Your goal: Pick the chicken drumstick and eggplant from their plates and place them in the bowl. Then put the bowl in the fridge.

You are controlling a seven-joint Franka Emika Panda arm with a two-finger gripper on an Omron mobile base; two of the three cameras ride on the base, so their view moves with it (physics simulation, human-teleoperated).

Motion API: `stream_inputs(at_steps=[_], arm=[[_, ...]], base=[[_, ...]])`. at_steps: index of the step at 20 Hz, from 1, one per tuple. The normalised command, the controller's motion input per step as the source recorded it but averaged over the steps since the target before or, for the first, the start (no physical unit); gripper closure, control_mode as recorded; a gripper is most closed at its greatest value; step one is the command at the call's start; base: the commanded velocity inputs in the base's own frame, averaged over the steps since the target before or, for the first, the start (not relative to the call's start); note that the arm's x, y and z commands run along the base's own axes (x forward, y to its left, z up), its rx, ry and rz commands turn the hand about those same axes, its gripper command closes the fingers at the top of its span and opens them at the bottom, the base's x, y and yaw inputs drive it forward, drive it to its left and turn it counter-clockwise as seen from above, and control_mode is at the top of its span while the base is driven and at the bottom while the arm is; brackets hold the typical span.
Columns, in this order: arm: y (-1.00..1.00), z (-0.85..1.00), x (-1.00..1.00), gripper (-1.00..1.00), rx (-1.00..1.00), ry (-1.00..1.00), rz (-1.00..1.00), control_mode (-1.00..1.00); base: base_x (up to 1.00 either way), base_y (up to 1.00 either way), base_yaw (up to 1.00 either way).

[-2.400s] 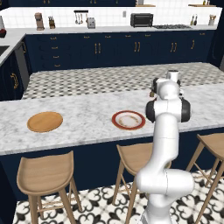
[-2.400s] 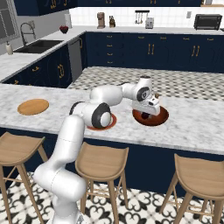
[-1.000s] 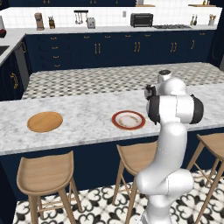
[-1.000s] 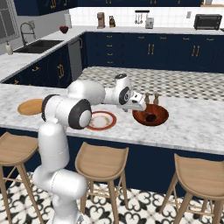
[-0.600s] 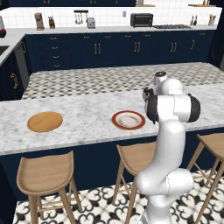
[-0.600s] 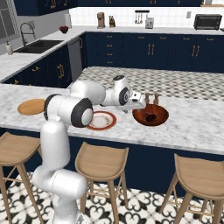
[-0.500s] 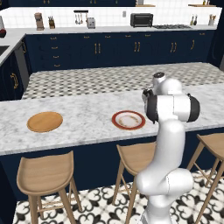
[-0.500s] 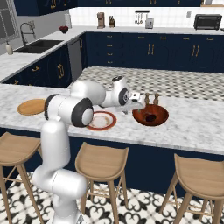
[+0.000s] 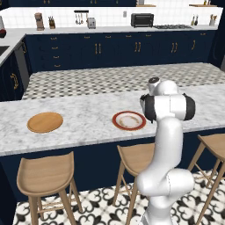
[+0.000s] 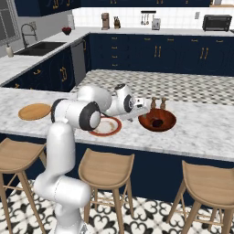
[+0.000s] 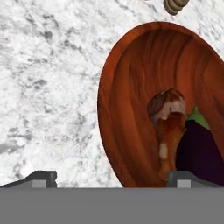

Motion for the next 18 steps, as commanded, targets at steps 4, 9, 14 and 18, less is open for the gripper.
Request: stream_inputs(at_steps=[4,9,14,18], arm=[[0.0,-0.13,0.4,-1.0,0.0,0.06,0.05,-1.0],[-0.01,-0.12,0.29,-1.0,0.0,0.08,0.0,-1.0],[-0.01,-0.23,0.04,-1.0,0.0,0.06,0.0,-1.0],[-0.11,-0.13,0.01,-1.0,0.0,0.03,0.0,-1.0]], base=[[0.0,0.0,0.0],[0.0,0.0,0.0],[0.0,0.0,0.0],[0.0,0.0,0.0]])
